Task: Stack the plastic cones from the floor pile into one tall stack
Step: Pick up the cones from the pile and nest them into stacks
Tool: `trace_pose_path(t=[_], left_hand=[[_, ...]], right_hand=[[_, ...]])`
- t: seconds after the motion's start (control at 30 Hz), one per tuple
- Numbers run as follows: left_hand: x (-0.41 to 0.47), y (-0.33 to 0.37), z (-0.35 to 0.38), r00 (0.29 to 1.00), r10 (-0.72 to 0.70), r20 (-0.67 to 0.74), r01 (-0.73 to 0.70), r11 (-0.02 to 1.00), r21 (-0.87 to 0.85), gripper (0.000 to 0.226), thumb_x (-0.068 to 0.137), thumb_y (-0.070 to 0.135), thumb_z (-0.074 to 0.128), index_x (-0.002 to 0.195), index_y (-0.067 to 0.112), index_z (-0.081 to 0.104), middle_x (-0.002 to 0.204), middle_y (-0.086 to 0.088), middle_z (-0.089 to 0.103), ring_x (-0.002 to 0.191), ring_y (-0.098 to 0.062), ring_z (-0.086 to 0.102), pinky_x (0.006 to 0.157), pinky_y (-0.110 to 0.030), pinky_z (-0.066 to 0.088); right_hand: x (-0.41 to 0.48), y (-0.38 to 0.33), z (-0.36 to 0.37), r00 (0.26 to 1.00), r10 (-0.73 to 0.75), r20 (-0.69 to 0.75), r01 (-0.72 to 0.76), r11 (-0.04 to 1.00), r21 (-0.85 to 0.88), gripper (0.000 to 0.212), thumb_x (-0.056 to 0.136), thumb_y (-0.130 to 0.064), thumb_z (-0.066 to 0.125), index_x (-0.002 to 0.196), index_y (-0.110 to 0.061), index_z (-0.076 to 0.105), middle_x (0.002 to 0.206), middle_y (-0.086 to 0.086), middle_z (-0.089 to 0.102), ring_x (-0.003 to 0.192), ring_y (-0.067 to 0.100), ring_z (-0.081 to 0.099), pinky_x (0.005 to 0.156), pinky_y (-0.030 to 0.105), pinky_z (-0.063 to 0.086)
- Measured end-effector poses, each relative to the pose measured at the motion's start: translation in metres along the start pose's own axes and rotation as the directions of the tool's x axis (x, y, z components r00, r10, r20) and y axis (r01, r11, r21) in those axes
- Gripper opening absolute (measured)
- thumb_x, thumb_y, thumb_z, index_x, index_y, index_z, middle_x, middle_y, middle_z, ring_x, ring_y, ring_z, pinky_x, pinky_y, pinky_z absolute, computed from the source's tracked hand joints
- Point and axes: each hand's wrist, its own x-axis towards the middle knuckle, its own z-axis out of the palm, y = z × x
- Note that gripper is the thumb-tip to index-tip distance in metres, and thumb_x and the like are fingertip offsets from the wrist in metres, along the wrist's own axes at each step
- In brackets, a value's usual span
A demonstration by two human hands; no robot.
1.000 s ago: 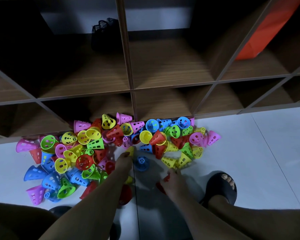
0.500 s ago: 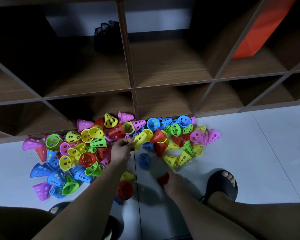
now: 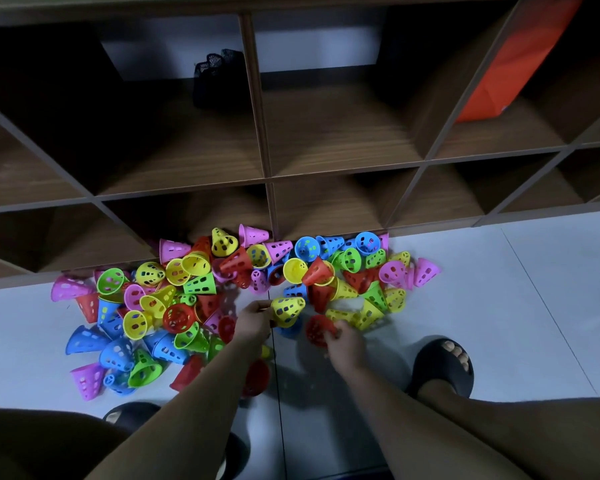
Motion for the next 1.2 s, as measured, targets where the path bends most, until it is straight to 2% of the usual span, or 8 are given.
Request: trace_pose_path(t=[0.13, 0.4, 0.57, 0.7, 0.87, 0.97, 1.07, 1.2], left_hand=[[0.001, -0.002, 0.001, 1.000, -0.026, -0.017, 0.027, 0.998, 0.060, 0.020, 0.103, 0.008, 0.056, 0.116, 0.009, 0.071, 0.103, -0.016, 0.076, 0.079, -0.025, 0.070, 0.056, -0.030, 0.044], [0.006, -0.009, 0.003, 0.998, -0.036, -0.042, 0.043, 0.983, 0.178, 0.026, 0.090, 0.007, 0.071, 0.116, 0.006, 0.074, 0.089, -0.010, 0.074, 0.081, -0.028, 0.068, 0.070, -0.037, 0.053], [-0.003, 0.001, 0.002, 0.999, 0.013, -0.050, 0.002, 0.958, 0.288, 0.026, 0.088, 0.018, 0.080, 0.111, 0.016, 0.068, 0.108, -0.009, 0.072, 0.101, -0.027, 0.067, 0.091, -0.041, 0.058], [-0.025, 0.022, 0.003, 0.990, 0.083, 0.115, -0.095, 0.989, 0.111, 0.027, 0.101, 0.040, 0.067, 0.112, 0.016, 0.069, 0.113, -0.008, 0.073, 0.100, -0.023, 0.067, 0.074, -0.036, 0.048], [-0.045, 0.039, 0.004, 0.954, 0.105, 0.281, -0.115, 0.993, 0.019, 0.046, 0.092, 0.056, 0.075, 0.120, 0.021, 0.070, 0.114, -0.007, 0.077, 0.105, -0.026, 0.073, 0.082, -0.037, 0.059], [-0.042, 0.037, 0.005, 0.940, 0.111, 0.322, -0.094, 0.993, -0.068, 0.056, 0.083, 0.051, 0.083, 0.123, 0.015, 0.069, 0.112, -0.015, 0.079, 0.104, -0.034, 0.076, 0.092, -0.046, 0.061], [-0.041, 0.040, 0.002, 0.952, 0.153, 0.264, -0.128, 0.986, -0.110, 0.046, 0.087, 0.036, 0.083, 0.122, 0.011, 0.068, 0.111, -0.014, 0.078, 0.100, -0.032, 0.075, 0.077, -0.035, 0.061], [-0.032, 0.042, -0.006, 0.967, 0.206, 0.147, -0.203, 0.978, -0.035, 0.043, 0.084, 0.029, 0.088, 0.119, 0.016, 0.068, 0.110, -0.002, 0.076, 0.094, -0.018, 0.073, 0.068, -0.023, 0.050]], right_hand=[[-0.016, -0.034, -0.013, 0.998, -0.069, -0.014, 0.070, 0.995, 0.070, 0.011, 0.102, -0.024, 0.064, 0.105, -0.030, 0.055, 0.073, -0.001, 0.073, 0.050, 0.011, 0.070, 0.044, 0.024, 0.050], [-0.003, -0.050, -0.024, 0.996, 0.087, 0.035, -0.093, 0.960, 0.264, 0.011, 0.102, -0.022, 0.064, 0.095, -0.022, 0.073, 0.056, 0.000, 0.067, 0.039, 0.012, 0.054, 0.045, 0.025, 0.041], [-0.004, -0.059, -0.031, 0.972, 0.171, 0.162, -0.225, 0.878, 0.422, 0.025, 0.103, -0.009, 0.052, 0.084, -0.015, 0.068, 0.055, 0.001, 0.058, 0.042, 0.013, 0.043, 0.041, 0.024, 0.030], [-0.002, -0.069, -0.029, 0.937, 0.256, 0.238, -0.347, 0.765, 0.542, 0.022, 0.101, -0.004, 0.044, 0.097, -0.009, 0.066, 0.060, 0.003, 0.056, 0.046, 0.013, 0.043, 0.040, 0.023, 0.030], [-0.002, -0.088, -0.018, 0.915, 0.236, 0.328, -0.395, 0.694, 0.602, 0.021, 0.101, -0.005, 0.043, 0.094, -0.011, 0.061, 0.058, 0.001, 0.055, 0.045, 0.013, 0.042, 0.044, 0.025, 0.032], [-0.001, -0.091, -0.015, 0.922, 0.197, 0.332, -0.363, 0.739, 0.568, 0.020, 0.103, -0.008, 0.048, 0.104, -0.009, 0.068, 0.061, 0.003, 0.064, 0.047, 0.014, 0.051, 0.044, 0.024, 0.037], [0.002, -0.080, -0.016, 0.947, 0.121, 0.298, -0.253, 0.851, 0.460, 0.017, 0.105, -0.020, 0.054, 0.109, -0.017, 0.070, 0.078, 0.004, 0.074, 0.058, 0.015, 0.062, 0.049, 0.027, 0.045], [0.012, -0.049, -0.024, 0.997, -0.074, 0.011, 0.074, 0.995, -0.061, 0.013, 0.097, -0.023, 0.063, 0.105, -0.028, 0.071, 0.108, 0.000, 0.071, 0.091, 0.026, 0.070, 0.072, 0.031, 0.054]])
